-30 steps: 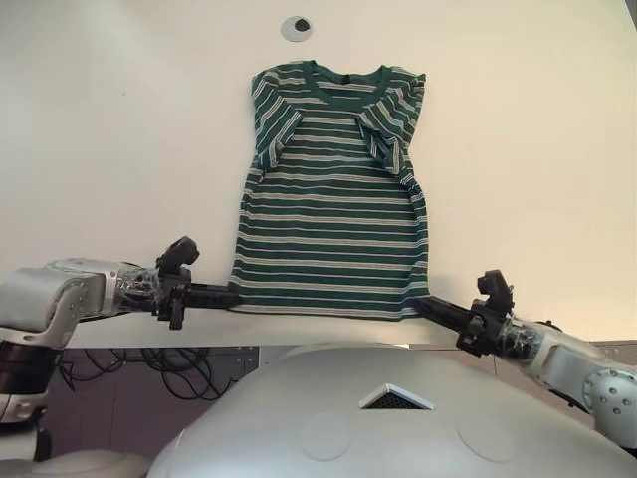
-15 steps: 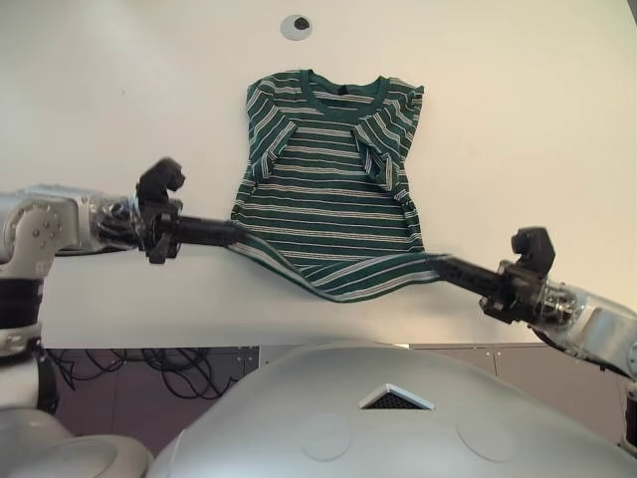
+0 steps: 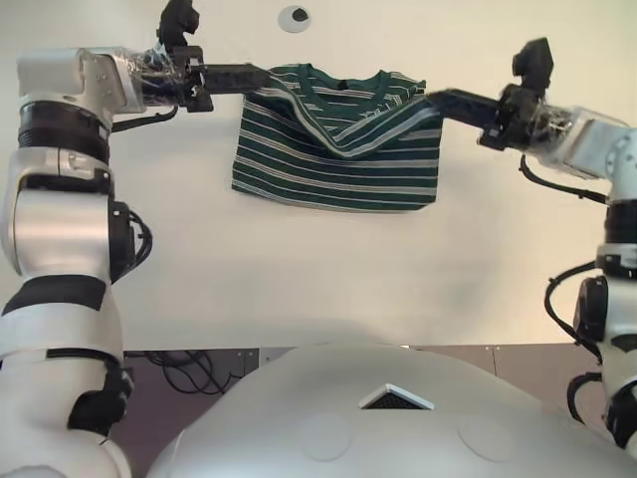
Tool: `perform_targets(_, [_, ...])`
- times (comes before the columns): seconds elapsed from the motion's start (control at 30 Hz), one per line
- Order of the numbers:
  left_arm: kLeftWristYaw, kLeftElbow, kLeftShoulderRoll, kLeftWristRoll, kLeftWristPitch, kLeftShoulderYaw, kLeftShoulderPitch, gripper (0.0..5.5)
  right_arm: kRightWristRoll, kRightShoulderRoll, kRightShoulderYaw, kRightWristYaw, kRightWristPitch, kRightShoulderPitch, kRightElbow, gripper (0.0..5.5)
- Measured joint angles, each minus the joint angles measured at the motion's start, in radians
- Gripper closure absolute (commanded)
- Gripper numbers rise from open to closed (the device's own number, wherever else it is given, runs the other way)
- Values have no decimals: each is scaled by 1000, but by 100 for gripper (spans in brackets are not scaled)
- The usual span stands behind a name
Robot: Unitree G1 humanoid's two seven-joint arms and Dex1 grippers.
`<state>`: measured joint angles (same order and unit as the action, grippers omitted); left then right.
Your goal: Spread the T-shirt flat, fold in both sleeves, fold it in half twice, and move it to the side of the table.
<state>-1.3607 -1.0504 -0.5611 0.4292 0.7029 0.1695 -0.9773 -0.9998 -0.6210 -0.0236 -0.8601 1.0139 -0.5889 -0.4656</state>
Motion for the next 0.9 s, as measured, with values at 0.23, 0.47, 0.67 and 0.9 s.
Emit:
perform_targets(0.23, [180,-232,95,-85,-167,-126,-73,550,306,132,-18,-126,-272,-237,-485,545])
perform_targets(0.47, [354,-284,137,-151,-256,-216,-30,550,513,257,20,-64,-544,-265,-750,545])
perform_targets(0.67, [422,-284,148,-182,-297,-275,-8,550,564,261,103,-28,-600,-268,-797,545])
perform_targets(0.9, [550,-284,212,-183,-341,-367,-6,465,580,264,207,17,-620,-278,-815,435])
